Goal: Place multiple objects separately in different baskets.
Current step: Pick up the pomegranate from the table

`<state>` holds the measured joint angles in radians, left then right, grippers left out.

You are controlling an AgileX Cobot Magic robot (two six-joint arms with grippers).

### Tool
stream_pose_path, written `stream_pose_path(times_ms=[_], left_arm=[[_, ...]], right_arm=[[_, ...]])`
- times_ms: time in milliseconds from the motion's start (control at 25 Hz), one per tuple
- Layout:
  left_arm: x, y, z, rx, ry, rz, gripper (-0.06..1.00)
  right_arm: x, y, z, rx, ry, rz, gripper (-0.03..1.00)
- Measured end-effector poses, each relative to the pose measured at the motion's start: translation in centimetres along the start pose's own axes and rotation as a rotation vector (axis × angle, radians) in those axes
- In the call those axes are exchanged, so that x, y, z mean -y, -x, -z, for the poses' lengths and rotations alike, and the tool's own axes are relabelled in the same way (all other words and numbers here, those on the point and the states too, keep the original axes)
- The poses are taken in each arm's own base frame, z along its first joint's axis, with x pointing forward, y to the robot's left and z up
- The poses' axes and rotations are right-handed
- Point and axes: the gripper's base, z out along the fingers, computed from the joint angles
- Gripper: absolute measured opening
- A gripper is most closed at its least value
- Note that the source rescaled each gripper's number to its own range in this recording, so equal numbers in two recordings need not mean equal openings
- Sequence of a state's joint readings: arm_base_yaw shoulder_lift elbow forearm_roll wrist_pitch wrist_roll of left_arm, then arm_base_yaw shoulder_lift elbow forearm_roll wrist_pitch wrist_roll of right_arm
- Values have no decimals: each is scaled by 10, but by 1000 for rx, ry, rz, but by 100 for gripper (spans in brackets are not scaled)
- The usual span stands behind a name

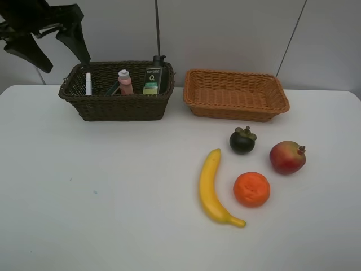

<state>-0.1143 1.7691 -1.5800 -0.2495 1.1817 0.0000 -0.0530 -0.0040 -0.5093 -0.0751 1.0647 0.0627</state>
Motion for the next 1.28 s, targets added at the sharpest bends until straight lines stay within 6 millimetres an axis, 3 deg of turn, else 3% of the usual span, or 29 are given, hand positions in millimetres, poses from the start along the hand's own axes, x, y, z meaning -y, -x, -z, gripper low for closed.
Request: stream_pose_path(times_ms=[280, 520, 720, 960, 1280], left_arm=[[-7, -35, 38, 38, 133, -19, 96], [-7, -110, 99, 176, 190, -3, 96], [-7, -182, 126, 285, 173, -15, 96], [-13, -263, 134, 423, 157, -42, 96], [-26, -343, 106, 578, 147, -110, 96]], right_arm=[[0, 0, 0, 0, 0, 0, 99], [0, 0, 0, 0, 0, 0, 99], [0, 0, 0, 0, 0, 0, 99], [0, 0, 0, 0, 0, 0, 99], [0, 0, 0, 0, 0, 0, 99]])
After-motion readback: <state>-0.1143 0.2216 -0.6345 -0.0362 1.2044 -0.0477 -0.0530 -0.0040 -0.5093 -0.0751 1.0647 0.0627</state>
